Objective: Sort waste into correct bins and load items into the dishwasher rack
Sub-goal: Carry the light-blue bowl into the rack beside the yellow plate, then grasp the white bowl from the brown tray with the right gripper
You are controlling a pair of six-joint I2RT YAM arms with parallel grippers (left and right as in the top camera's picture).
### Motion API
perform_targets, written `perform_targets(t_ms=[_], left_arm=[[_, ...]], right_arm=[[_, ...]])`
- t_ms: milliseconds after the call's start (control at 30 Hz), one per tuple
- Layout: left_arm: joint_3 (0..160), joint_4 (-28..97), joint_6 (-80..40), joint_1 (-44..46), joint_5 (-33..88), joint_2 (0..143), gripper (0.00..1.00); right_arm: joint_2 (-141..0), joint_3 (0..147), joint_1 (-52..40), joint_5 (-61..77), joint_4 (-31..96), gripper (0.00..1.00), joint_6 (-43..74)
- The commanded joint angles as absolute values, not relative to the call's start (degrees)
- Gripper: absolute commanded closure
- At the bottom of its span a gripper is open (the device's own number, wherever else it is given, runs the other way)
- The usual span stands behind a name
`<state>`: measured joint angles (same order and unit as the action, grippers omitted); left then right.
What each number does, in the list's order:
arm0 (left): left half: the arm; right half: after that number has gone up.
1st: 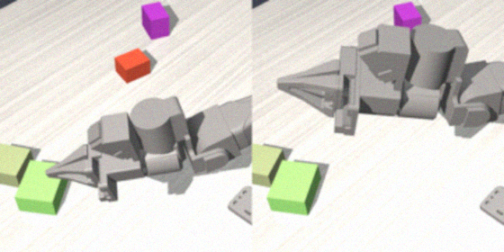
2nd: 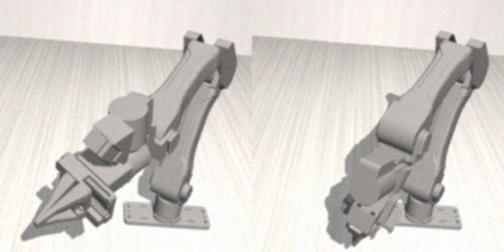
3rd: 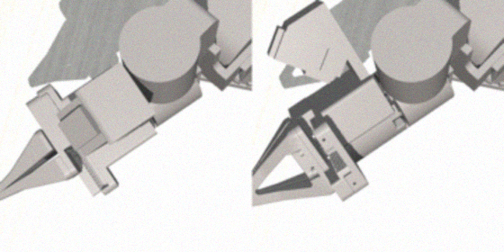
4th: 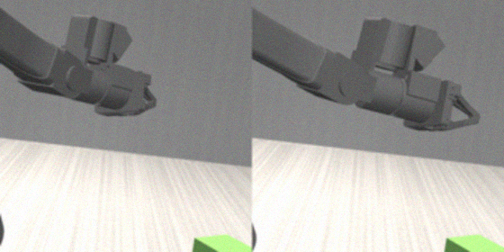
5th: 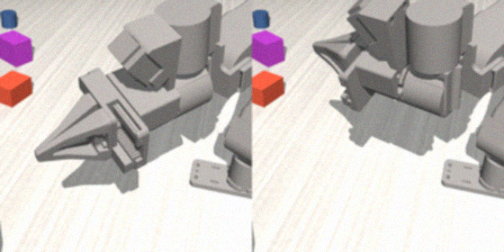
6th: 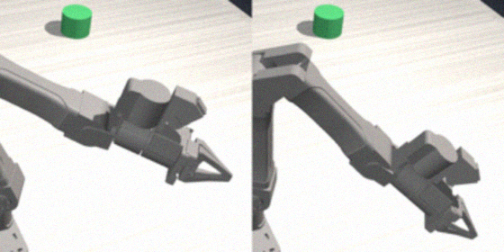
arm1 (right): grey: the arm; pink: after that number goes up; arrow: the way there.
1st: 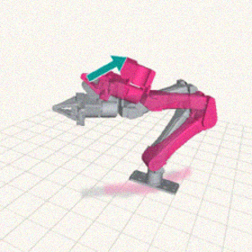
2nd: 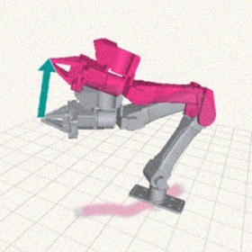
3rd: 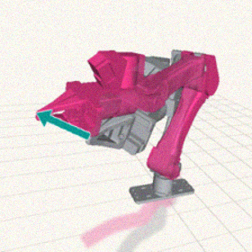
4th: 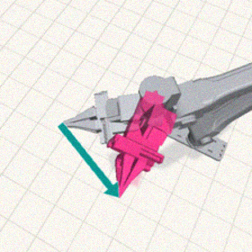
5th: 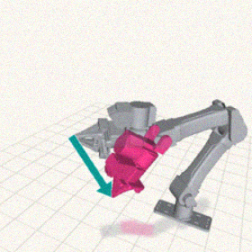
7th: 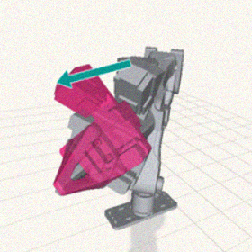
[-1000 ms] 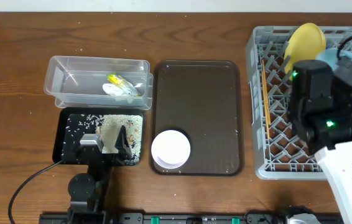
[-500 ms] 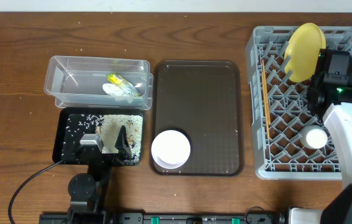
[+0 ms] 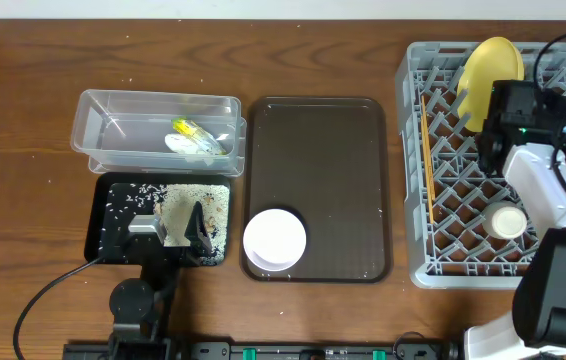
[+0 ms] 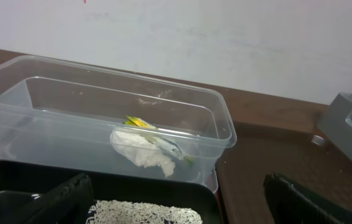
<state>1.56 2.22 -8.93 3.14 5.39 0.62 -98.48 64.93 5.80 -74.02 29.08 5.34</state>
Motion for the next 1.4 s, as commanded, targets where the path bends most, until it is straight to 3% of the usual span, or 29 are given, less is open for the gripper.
perform_targets(t_ms=[0, 267, 500, 833, 1067, 1267, 1367], left_arm=[[0.2, 3.4, -8.2, 2.9, 5.6, 0.2, 0.09], [0.2, 3.4, -8.2, 2.9, 5.6, 0.2, 0.09], [0.2, 3.4, -8.1, 2.9, 5.6, 0.2, 0.09], [0.2, 3.4, -8.2, 2.9, 5.6, 0.2, 0.09], [0.2, 3.4, -8.2, 2.9, 5.6, 0.2, 0.1], [0.2, 3.4, -8.2, 2.9, 5.6, 0.2, 0.09], [0.2, 3.4, -8.2, 2.9, 5.6, 0.2, 0.09]], right_arm=[[-100.8, 65.1, 3.5, -70.4, 29.1, 0.99, 4.1], [-100.8, 65.1, 1.7, -69.6, 28.9, 0.98, 2.8], [-100.7, 65.1, -1.4, -68.5, 28.9, 0.66, 2.5], [-91.8, 65.1, -9.9, -62.0, 33.3, 0.53, 7.1], [-78.8, 65.1, -17.0, -40.8, 36.0, 0.57, 7.7], [-74.4, 65.1, -27.9, -7.2, 39.6, 0.59, 8.1], [-76.8, 64.6, -34.7, 5.9, 39.2, 0.56, 13.9]])
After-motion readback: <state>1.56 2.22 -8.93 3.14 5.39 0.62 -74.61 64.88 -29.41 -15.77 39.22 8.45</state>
